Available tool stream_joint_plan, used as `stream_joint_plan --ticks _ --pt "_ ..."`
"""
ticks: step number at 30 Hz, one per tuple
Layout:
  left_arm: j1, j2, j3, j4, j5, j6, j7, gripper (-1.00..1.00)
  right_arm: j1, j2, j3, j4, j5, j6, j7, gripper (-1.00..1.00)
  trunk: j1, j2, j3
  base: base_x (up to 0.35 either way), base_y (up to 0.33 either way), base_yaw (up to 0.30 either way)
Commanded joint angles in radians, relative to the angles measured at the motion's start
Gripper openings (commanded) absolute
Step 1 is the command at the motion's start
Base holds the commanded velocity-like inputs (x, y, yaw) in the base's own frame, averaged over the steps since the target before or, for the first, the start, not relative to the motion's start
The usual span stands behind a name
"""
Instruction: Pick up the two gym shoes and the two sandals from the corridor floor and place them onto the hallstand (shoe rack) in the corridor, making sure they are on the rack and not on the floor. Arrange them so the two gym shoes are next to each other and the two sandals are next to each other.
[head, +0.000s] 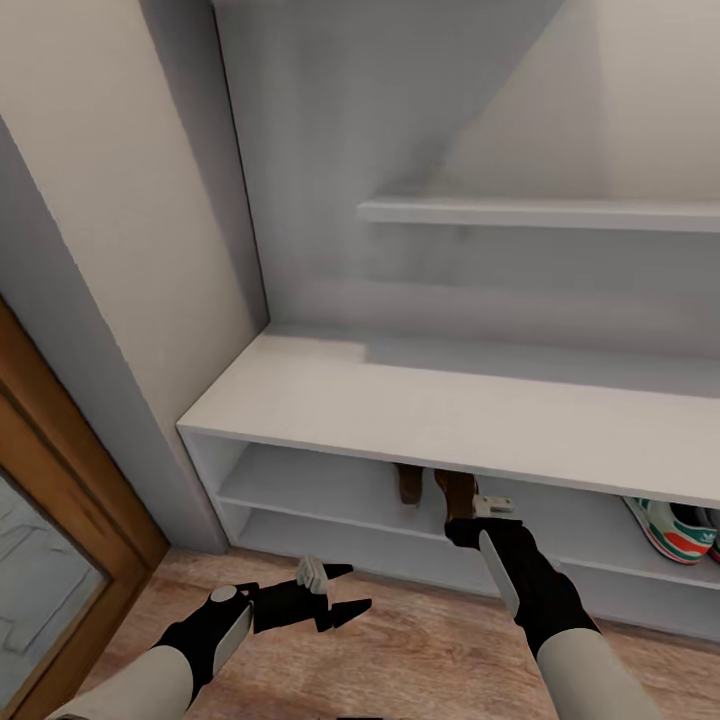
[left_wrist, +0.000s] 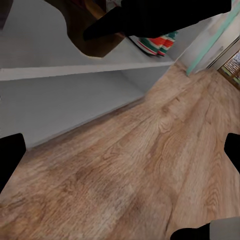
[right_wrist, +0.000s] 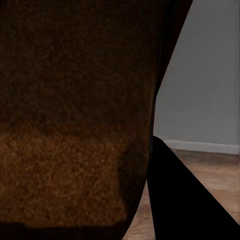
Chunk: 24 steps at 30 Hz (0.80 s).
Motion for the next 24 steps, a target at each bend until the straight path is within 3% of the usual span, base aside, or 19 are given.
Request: stream_joint_plan --ticks 1,12,16,24 --pt "-0.001 0.001 -0.008 0.001 0.009 -0.005 0.0 1.0 0.0 0.0 0.001 -0.001 -0.014 0.003 -0.01 -1.0 0.0 0.0 -0.001 0.221 -0.058 0.0" --pt "-0.001 0.001 -0.008 0.003 0.009 -0.005 0.0 1.0 0.0 -0.001 0.0 -0.001 -0.014 0.003 -0.01 -1.0 0.0 0.0 -0.001 0.083 -0.018 0.0" --pt "-0.001 0.001 -0.008 0.018 0.009 -0.005 0.001 1.0 0.0 -0.001 0.001 -0.001 -0.014 0.003 -0.01 -1.0 0.0 0.0 -0.001 0.259 0.0 0.0" --pt "-0.001 0.001 -0.008 0.043 0.008 -0.007 0.002 1.0 0.0 -0.001 0.001 -0.001 -0.014 0.003 -0.01 -1.0 0.0 0.0 -0.001 0.028 0.0 0.0"
